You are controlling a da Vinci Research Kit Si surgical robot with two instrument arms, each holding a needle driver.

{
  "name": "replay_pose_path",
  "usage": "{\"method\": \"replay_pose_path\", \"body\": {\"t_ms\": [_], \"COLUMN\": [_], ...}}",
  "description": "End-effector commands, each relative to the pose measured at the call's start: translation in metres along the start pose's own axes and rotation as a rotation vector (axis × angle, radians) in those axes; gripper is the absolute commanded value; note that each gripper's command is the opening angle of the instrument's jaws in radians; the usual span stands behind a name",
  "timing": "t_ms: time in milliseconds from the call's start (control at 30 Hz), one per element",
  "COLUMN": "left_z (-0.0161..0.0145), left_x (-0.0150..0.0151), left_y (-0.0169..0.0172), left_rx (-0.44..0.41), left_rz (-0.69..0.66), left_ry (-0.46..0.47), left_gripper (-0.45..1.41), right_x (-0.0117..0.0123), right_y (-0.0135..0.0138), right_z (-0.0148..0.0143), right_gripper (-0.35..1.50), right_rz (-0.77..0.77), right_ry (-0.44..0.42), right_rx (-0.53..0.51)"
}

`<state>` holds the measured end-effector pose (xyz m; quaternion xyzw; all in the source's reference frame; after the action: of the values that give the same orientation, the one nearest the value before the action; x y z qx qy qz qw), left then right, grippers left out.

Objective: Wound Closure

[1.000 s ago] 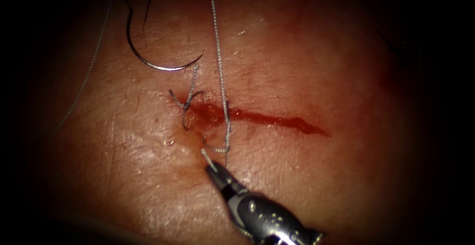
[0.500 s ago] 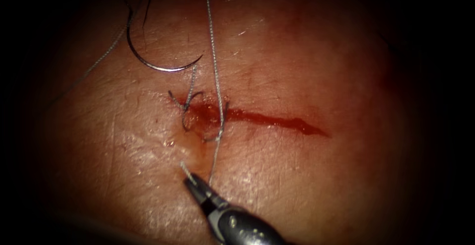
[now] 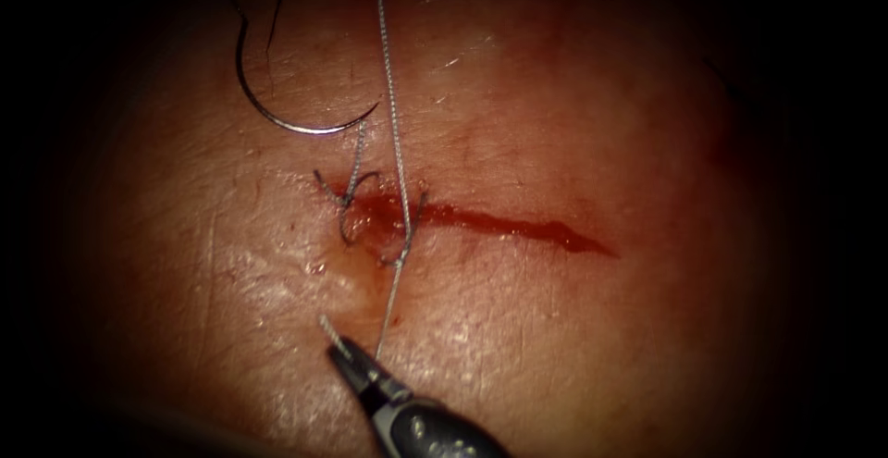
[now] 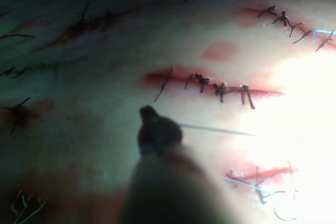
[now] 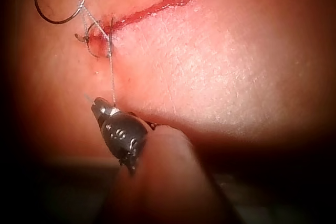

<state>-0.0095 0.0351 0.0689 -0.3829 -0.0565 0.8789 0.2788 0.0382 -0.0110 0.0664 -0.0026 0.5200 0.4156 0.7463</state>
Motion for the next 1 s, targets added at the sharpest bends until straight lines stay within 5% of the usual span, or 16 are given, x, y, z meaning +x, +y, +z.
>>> {"method": "replay_pose_path", "body": {"t_ms": [33,267,467,533,633,733,800,1000], "left_z": [0.0008,0.0007,0.0004,-0.0001,-0.0017,-0.0036,-0.0062,-0.0137], "left_x": [-0.0001,-0.0001,-0.001,-0.0018,-0.0027,-0.0035,-0.0045,-0.0091], "left_y": [-0.0001,-0.0002,0.0019,0.0044,0.008,0.0108,0.0134,0.0206], "left_rx": [0.011,0.033,-0.009,-0.035,-0.052,-0.092,-0.117,-0.175], "left_rz": [0.011,0.035,0.059,-0.02,-0.06,-0.074,-0.078,-0.031], "left_ry": [-0.007,-0.003,0.02,0.031,0.015,0.022,0.016,0.004], "left_gripper": [-0.45,-0.45,-0.45,0.02,0.44,0.62,0.93,0.89], "right_x": [-0.0016,-0.0023,-0.0013,-0.001,-0.0005,-0.0001,0.0,0.0], "right_y": [-0.0026,-0.0042,-0.003,-0.0024,-0.002,-0.0019,-0.0018,-0.0018], "right_z": [0.0006,-0.0002,-0.0007,-0.0009,-0.0009,-0.001,-0.0011,-0.0011], "right_gripper": [-0.35,-0.35,-0.35,-0.35,-0.35,-0.35,-0.35,-0.35], "right_rz": [-0.011,-0.026,-0.017,-0.014,-0.01,-0.007,-0.006,-0.012], "right_ry": [-0.019,-0.032,-0.026,-0.016,-0.002,0.003,0.002,0.008], "right_rx": [0.032,0.06,0.045,0.034,0.028,0.029,0.027,0.027]}}
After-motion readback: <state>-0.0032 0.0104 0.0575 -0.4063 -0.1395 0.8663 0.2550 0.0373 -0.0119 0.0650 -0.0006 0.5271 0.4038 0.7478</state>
